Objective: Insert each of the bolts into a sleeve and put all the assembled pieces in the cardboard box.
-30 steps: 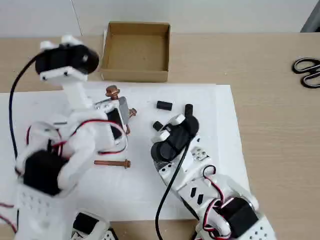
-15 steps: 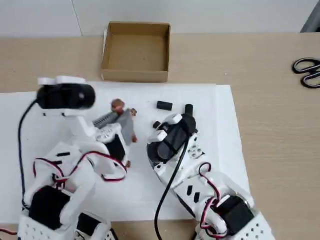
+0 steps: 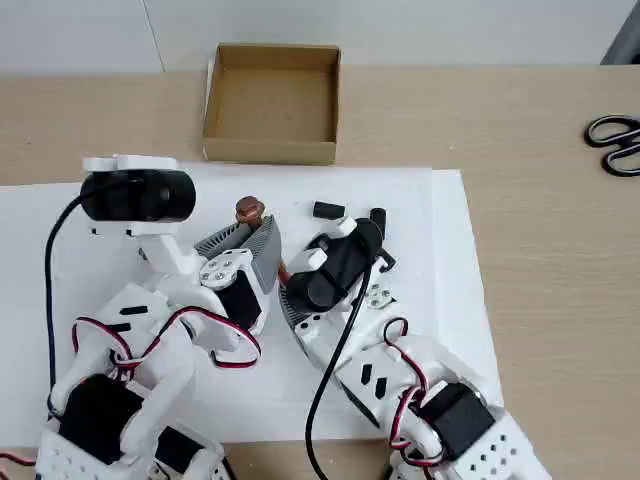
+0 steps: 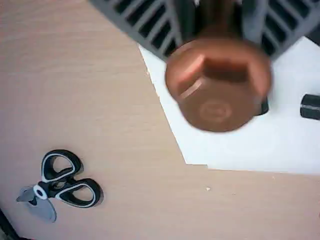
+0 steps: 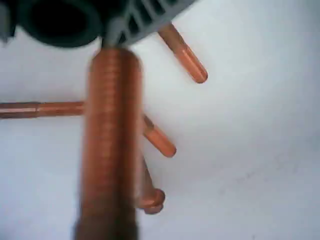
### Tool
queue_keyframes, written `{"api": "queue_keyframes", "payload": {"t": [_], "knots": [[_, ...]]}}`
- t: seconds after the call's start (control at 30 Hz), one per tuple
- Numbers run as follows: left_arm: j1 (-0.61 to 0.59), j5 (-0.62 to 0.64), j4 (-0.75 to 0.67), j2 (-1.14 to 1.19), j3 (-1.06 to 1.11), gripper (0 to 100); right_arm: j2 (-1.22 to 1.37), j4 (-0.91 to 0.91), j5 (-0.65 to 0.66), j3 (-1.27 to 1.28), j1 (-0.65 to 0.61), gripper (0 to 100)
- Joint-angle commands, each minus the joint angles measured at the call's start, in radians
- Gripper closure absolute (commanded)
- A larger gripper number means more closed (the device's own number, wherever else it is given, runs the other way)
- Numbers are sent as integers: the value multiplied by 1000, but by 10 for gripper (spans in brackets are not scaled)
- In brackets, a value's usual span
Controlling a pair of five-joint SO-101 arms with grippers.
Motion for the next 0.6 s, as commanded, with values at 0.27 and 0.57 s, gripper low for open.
{"api": "queue_keyframes", "payload": {"t": [0.27, 0.57], "knots": [[5, 3, -29, -17, 25, 994, -1, -35, -14, -11, -58, 995], [5, 5, -29, -17, 42, 994, -2, -35, -12, -11, -87, 995]]}}
